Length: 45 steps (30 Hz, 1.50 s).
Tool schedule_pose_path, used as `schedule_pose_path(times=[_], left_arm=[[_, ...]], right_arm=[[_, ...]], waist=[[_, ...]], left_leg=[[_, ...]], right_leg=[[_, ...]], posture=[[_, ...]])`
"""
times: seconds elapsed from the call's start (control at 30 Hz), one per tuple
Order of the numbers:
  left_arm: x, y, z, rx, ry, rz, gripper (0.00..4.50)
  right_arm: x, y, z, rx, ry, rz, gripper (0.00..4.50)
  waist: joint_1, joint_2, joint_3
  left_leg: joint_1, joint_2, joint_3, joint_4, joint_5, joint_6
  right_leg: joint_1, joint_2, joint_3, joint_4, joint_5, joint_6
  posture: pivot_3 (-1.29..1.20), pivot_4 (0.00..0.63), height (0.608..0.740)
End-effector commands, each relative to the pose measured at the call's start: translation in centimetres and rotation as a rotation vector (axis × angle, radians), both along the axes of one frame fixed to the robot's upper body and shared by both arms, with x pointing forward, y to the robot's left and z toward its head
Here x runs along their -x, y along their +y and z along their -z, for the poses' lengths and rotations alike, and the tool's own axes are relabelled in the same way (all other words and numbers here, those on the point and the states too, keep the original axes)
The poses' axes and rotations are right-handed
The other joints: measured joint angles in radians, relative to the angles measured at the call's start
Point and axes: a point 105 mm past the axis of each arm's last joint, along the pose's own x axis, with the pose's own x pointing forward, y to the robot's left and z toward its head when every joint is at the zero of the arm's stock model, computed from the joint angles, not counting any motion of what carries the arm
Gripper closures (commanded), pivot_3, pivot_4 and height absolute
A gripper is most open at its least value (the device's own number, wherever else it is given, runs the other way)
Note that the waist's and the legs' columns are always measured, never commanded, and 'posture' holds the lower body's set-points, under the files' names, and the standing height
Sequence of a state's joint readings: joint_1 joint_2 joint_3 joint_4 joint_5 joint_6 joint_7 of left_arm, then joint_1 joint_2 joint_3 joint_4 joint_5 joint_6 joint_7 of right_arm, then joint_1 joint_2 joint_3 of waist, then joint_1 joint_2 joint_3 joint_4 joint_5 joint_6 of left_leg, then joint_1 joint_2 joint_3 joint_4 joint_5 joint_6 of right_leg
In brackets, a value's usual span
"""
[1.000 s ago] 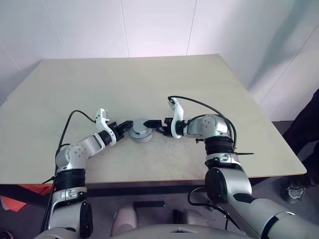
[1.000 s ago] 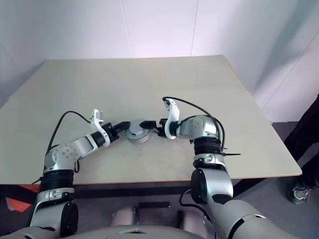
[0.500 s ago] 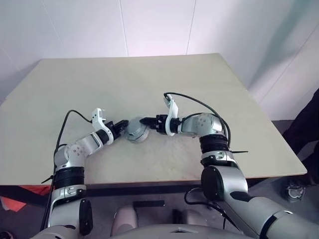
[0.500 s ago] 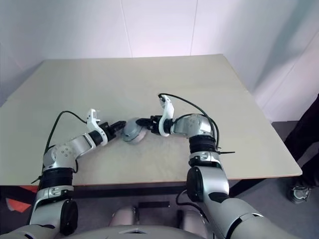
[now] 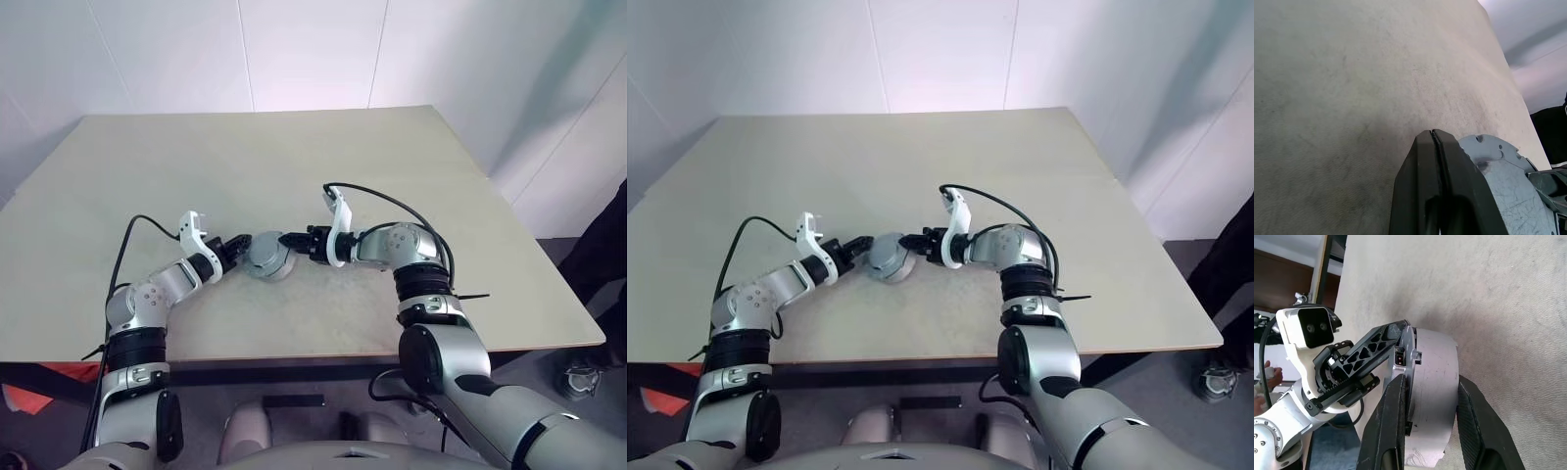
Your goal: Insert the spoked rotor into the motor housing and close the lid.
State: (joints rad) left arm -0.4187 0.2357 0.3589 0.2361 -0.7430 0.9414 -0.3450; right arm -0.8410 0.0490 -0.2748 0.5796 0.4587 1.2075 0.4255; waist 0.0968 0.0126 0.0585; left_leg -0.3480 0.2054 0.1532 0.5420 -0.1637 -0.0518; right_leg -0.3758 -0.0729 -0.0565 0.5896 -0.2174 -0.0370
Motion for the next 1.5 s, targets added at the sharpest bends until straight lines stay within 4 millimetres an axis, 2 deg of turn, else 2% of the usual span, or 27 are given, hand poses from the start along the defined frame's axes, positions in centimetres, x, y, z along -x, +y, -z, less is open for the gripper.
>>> schedule_pose_path(times=[0.03,0.23,0.27,0.4,0.5,0.7,0.77,0.83,0.93,1.07,1.17,1.3,1.5], left_arm=[[-0.2,-0.7,-0.5,-0.004,-0.017,0.029,4.5],[-0.2,-0.8,-0.6,-0.001,-0.022,0.033,4.5],[-0.2,-0.8,-0.7,-0.001,-0.023,0.033,4.5],[-0.3,-0.8,-0.7,-0.001,-0.026,0.034,4.5],[-0.3,-0.7,-0.8,-0.001,-0.028,0.033,4.5],[-0.2,-0.3,-1.0,0.005,-0.04,0.023,4.5],[-0.3,0.0,-1.3,0.014,-0.055,0.016,4.5],[-0.4,0.5,-1.8,0.025,-0.075,0.003,4.5],[-0.5,1.3,-2.3,0.032,-0.097,-0.018,4.5],[-0.6,2.7,-2.5,0.023,-0.105,-0.054,4.5],[-0.3,3.6,-2.5,0.011,-0.104,-0.07,4.5],[-0.1,4.4,-2.4,-0.004,-0.099,-0.084,4.5],[0.0,4.2,-2.3,-0.007,-0.098,-0.078,4.5]], right_arm=[[0.1,0.5,0.5,0.05,-0.001,-0.021,3.27],[-0.3,0.2,0.6,0.064,-0.04,-0.012,3.27],[-0.5,-0.1,0.9,0.082,-0.044,0.003,2.54],[-1.4,-0.7,1.1,0.129,-0.099,0.036,1.15],[-2.3,-1.2,0.2,0.14,-0.184,0.067,0.17],[-4.2,-1.5,-5.5,0.153,-0.621,0.112,0.17],[-3.8,-0.9,-7.6,0.192,-0.841,0.057,0.17],[-2.1,0.6,-8.6,0.194,-0.996,-0.071,0.17],[0.4,2.3,-7.2,0.245,-1.132,-0.266,0.17],[2.5,3.3,-3.3,0.333,-1.171,-0.447,0.17],[2.2,3.5,-2.6,0.314,-1.108,-0.443,0.17],[1.9,3.5,-1.4,0.342,-1.091,-0.459,0.17],[1.6,3.4,0.0,0.364,-1.058,-0.447,0.17]], waist=[[0.0,0.0,0.0],[0.0,0.0,0.0],[0.0,0.0,0.0],[-0.002,0.0,0.0],[-0.002,-0.001,0.0],[0.004,-0.002,0.001],[0.004,-0.004,0.002],[0.004,-0.004,0.002],[0.001,-0.006,0.0],[-0.001,-0.007,0.0],[-0.002,-0.007,0.001],[-0.002,-0.01,0.002],[-0.003,-0.01,0.002]], left_leg=[[0.0,0.0,0.0,0.0,0.0,0.0],[0.0,0.0,0.0,0.001,0.0,0.0],[0.0,0.0,0.0,0.001,0.0,0.0],[-0.002,0.0,0.0,0.003,0.0,0.0],[0.0,0.001,0.0,0.003,0.0,0.0],[-0.003,0.0,0.0,0.005,0.001,-0.001],[-0.004,0.0,0.0,0.005,0.001,-0.001],[-0.006,0.0,0.0,0.005,0.0,0.0],[-0.011,0.0,0.0,0.005,-0.001,0.002],[-0.019,0.0,-0.001,0.009,-0.003,0.005],[-0.022,0.0,-0.001,0.015,-0.003,0.006],[-0.019,0.001,-0.001,0.024,-0.006,0.01],[-0.017,0.002,-0.002,0.028,-0.006,0.01]], right_leg=[[0.0,0.0,0.0,0.0,0.0,0.0],[0.0,0.0,0.0,0.001,0.0,0.0],[0.0,0.0,0.0,0.001,0.0,0.0],[0.0,0.0,0.0,0.001,0.0,0.0],[0.0,0.0,-0.001,0.003,0.0,-0.001],[0.0,-0.001,-0.001,0.003,0.0,0.001],[-0.001,-0.001,-0.001,0.003,0.0,0.0],[-0.004,0.0,-0.001,0.003,0.001,0.0],[-0.008,0.001,-0.001,0.003,0.001,0.0],[-0.013,0.003,-0.002,0.003,0.003,0.003],[-0.013,0.003,-0.003,0.004,0.001,-0.001],[-0.013,-0.001,-0.001,0.015,0.0,-0.001],[-0.011,-0.001,-0.001,0.019,0.0,-0.001]], posture=[[0.0,0.0,0.74],[0.0,0.0,0.74],[0.0,0.0,0.74],[0.0,0.0,0.74],[0.0,0.0,0.74],[0.0,0.0,0.74],[0.0,0.0,0.74],[0.0,0.0,0.74],[0.0,0.0,0.74],[0.0,0.0,0.74],[0.0,0.0,0.74],[0.0,0.0,0.74],[0.0,0.0,0.74]])
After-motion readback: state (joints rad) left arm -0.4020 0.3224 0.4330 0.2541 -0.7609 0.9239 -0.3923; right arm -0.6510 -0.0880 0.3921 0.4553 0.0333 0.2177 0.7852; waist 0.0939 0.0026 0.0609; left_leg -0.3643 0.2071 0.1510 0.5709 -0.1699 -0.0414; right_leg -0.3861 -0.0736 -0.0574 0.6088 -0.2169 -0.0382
